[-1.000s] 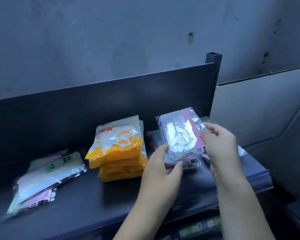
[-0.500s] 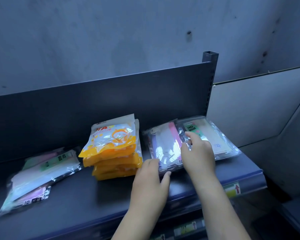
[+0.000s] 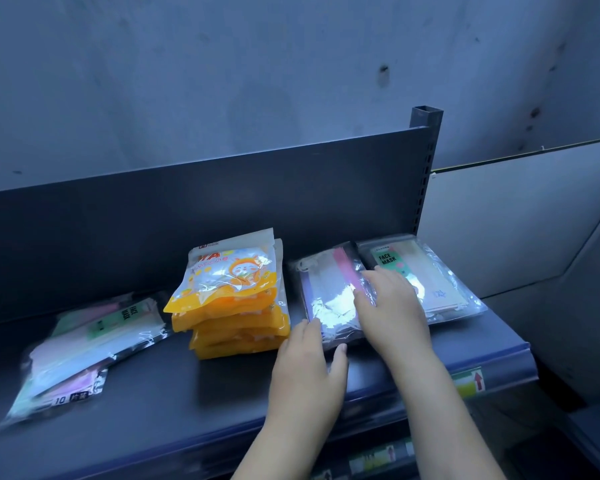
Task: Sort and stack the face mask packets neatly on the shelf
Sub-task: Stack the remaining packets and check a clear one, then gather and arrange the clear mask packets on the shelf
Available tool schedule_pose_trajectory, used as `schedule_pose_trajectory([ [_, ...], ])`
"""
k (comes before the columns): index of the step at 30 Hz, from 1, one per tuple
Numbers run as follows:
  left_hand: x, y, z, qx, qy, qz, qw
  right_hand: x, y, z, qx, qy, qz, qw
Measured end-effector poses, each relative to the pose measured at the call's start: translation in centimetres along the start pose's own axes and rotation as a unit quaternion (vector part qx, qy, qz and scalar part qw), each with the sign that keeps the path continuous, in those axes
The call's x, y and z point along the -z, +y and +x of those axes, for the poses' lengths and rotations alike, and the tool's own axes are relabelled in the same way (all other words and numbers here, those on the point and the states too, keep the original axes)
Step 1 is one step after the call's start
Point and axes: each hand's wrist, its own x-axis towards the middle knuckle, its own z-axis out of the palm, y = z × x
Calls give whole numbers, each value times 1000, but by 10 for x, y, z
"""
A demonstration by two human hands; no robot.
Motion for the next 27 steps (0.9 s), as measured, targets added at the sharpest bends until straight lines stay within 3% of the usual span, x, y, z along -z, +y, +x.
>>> schedule_pose_trajectory([
  [10, 23, 15, -6, -40, 16, -35, 998, 14, -19, 0, 67, 73, 47, 994],
  [15, 36, 21, -2, -112, 99, -2, 989, 31, -36, 2, 75, 136, 76, 985],
  [20, 33, 12, 3, -142, 80, 8, 987, 29, -43, -2, 58, 97, 101, 988],
  [23, 21, 4, 5, -175, 15, 75, 982, 27, -44, -5, 30, 62, 123, 990],
  [27, 2, -6, 12, -171, 8, 154, 973, 25, -45, -9, 18, 49, 126, 991],
])
